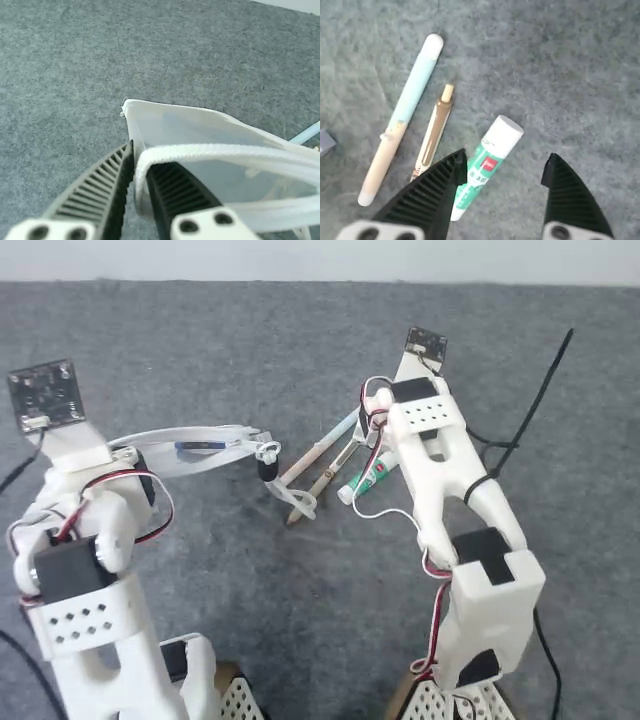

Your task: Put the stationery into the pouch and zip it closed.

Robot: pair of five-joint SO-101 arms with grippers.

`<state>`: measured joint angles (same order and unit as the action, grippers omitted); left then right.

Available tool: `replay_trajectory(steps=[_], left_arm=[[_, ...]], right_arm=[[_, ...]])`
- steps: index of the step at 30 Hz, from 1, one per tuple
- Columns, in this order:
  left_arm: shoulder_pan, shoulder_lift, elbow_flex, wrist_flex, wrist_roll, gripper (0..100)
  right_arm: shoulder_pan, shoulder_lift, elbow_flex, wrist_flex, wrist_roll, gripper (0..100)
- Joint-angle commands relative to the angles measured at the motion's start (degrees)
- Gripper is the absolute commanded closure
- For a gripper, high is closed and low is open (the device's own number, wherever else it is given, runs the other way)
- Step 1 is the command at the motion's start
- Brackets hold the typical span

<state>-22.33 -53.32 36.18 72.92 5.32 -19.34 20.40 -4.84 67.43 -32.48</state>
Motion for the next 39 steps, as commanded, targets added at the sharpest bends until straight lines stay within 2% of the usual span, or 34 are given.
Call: replay_trajectory(steps=[1,15,21,23,30,35,39], left_arm=[[0.18,-1.05,-0.92,-2.2,1.05,99],[0.09,-1.05,-0.4,-2.37,1.05,99],[0.09,-1.05,-0.4,-2.29,1.05,99],[0.0,-1.05,-0.4,-2.29,1.05,99],[-0.09,-1.05,-0.4,-2.29,1.05,99],[0.09,-1.05,-0.4,-2.29,1.05,99],[0.09,-1.05,-0.4,-2.29,1.05,99]], right_arm=[[-0.48,1.1,-4.22,0.04,-0.79,76.2],[-0.57,13.85,-12.75,-0.92,-0.53,79.6],[-0.22,15.43,-14.95,-0.92,-0.18,95.6],[-0.13,15.43,-14.95,-0.57,-0.18,96.8],[-0.48,15.34,-20.48,8.4,0.09,97.4],[-0.57,15.34,-24.79,14.81,7.47,99.2],[-0.57,15.34,-28.22,19.03,8.88,99.2]])
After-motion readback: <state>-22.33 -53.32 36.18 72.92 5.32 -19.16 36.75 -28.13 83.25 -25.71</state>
